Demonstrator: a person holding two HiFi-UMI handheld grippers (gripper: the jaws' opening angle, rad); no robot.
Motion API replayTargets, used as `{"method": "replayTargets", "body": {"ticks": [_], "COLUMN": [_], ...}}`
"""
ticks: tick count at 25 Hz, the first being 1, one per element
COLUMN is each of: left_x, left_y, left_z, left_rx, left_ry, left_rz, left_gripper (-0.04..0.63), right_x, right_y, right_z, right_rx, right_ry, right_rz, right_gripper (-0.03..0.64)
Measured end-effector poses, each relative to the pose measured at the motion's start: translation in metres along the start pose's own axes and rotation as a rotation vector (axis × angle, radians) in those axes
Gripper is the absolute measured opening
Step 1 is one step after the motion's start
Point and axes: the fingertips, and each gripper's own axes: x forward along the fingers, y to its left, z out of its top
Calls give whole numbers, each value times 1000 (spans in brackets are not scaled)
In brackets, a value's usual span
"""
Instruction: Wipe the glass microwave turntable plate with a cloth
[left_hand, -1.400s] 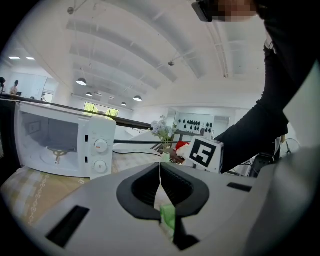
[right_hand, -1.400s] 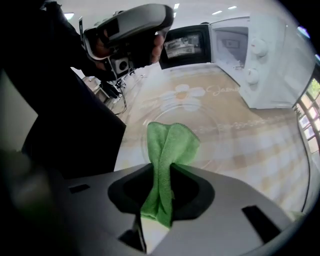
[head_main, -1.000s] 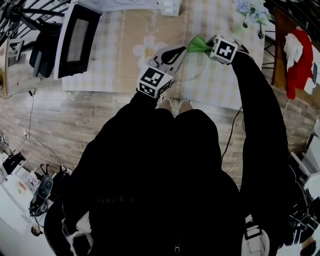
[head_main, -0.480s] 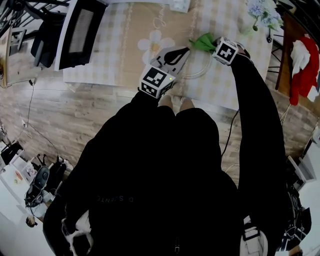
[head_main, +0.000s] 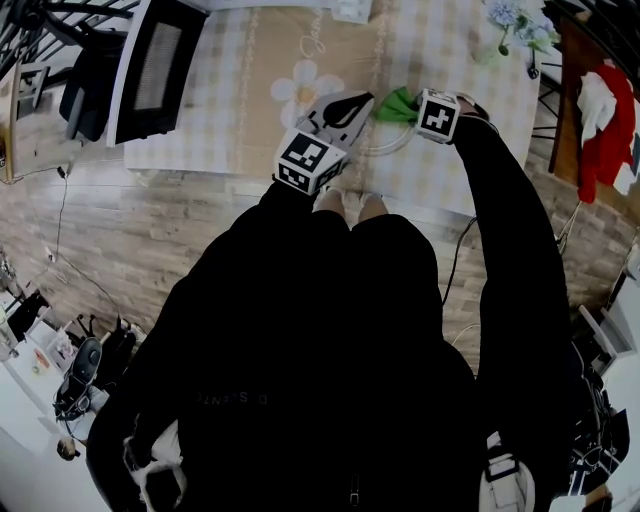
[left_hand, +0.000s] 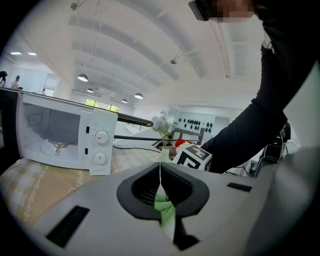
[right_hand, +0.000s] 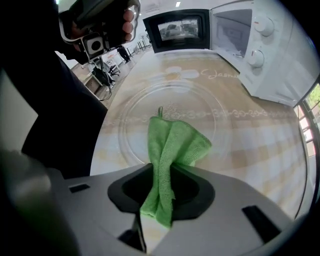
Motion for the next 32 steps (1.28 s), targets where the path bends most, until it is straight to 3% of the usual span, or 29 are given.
{"method": "replayTargets", "body": {"ticks": [13, 19, 26, 32], "left_x": [1, 0, -2, -6], "left_y": [-4, -3, -4, -1], "left_z": [-5, -4, -2, -1], "left_rx": [-4, -2, 8, 20], "left_ry": [12, 15, 20, 29], "left_rz": [-8, -7, -13, -20], "left_gripper": [21, 21, 21, 21], "right_x": [11, 16, 18, 5], "right_y": [74, 85, 113, 111], "right_z": [9, 13, 18, 19], "right_rx": [-52, -59, -58, 0], "right_ry": [-41, -46, -67, -152], "right_rz": [212, 215, 283, 207], "right_gripper": [110, 110, 110, 110]}}
